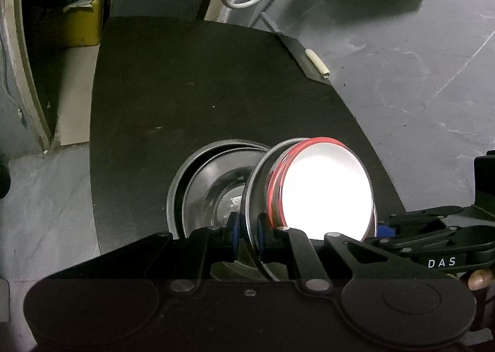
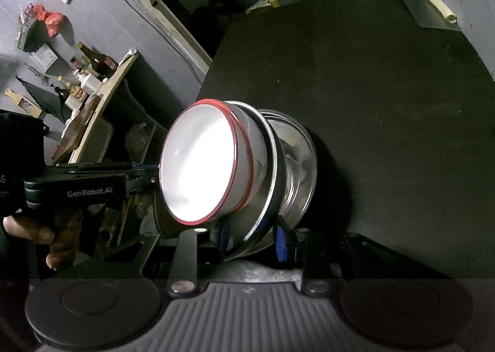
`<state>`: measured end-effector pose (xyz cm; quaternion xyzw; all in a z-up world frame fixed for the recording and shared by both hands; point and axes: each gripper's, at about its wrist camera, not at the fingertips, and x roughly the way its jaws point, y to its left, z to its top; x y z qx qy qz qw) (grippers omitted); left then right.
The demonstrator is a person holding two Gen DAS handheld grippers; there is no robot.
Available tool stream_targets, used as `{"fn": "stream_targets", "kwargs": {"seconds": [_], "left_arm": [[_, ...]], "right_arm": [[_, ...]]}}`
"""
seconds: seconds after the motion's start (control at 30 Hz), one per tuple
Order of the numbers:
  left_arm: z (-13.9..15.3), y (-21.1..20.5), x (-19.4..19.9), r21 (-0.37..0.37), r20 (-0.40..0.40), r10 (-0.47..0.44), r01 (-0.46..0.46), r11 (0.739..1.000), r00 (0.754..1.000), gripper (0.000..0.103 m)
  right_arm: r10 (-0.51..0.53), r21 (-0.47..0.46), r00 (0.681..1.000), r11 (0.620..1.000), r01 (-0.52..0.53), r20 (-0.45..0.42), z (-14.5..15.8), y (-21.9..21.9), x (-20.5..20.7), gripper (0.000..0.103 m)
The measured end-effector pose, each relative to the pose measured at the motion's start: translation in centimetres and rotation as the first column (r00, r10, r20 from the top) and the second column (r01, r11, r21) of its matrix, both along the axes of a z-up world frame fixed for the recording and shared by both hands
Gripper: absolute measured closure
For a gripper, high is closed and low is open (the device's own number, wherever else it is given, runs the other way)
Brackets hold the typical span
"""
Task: Organize plates and bowls
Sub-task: 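Lower the saucepan onto the steel plate stack with both tools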
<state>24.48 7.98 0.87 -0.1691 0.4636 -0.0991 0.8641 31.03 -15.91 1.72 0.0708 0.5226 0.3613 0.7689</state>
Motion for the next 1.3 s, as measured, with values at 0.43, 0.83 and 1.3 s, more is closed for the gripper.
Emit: {"fn": "stream_targets", "kwargs": {"seconds": [0.43, 0.83, 1.3], "left_arm": [[-1.0, 0.2, 0.7, -0.005, -0.029, 0.019, -0.019, 1.0, 0.999, 0.093], [-2.0, 0.7, 1.4, 0.023, -0.062, 0.052, -0.051, 0.998, 0.997, 0.093], [-2.4, 1.3, 2.7, 0.042, -0.067, 0.076, -0.073, 0.996, 0.995, 0.094]], "right_arm": [[-0.009, -0.013, 1.0, 1.0, 0.008, -0.012, -0.5, 0.6, 0.1, 0.069], [0.009, -0.032, 1.0, 0.999, -0.009, -0.006, -1.2, 1.6, 0.7, 0.069], [-0.014, -0.007, 0.999, 1.0, 0.014, -0.048, -2.7, 1.9, 1.3, 0.069]]}}
